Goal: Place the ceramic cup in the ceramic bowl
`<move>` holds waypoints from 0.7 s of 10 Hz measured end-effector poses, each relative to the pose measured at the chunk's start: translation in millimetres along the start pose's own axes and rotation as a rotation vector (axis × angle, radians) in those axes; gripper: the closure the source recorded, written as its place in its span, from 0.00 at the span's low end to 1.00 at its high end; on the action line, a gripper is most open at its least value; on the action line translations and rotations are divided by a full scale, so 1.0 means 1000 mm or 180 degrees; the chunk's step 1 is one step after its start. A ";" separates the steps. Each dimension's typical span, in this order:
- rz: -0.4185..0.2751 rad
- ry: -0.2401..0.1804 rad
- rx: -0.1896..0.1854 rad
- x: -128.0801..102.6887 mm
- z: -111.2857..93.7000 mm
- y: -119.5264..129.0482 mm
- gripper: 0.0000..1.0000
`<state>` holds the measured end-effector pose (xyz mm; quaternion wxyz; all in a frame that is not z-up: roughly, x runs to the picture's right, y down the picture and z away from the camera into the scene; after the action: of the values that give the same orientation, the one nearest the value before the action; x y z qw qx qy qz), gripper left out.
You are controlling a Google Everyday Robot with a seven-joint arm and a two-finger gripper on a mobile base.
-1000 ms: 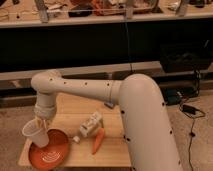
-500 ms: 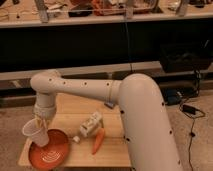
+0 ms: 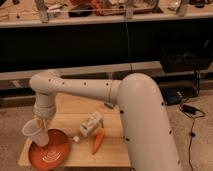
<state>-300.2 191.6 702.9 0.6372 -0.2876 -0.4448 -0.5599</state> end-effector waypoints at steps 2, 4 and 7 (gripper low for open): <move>0.0014 0.0022 -0.0006 0.000 0.000 0.000 0.81; 0.0022 0.0037 -0.0008 0.001 -0.001 0.000 0.75; 0.0032 0.0063 -0.0018 0.001 -0.001 0.000 0.59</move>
<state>-300.4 190.4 703.0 0.6435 -0.2860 -0.4355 -0.5608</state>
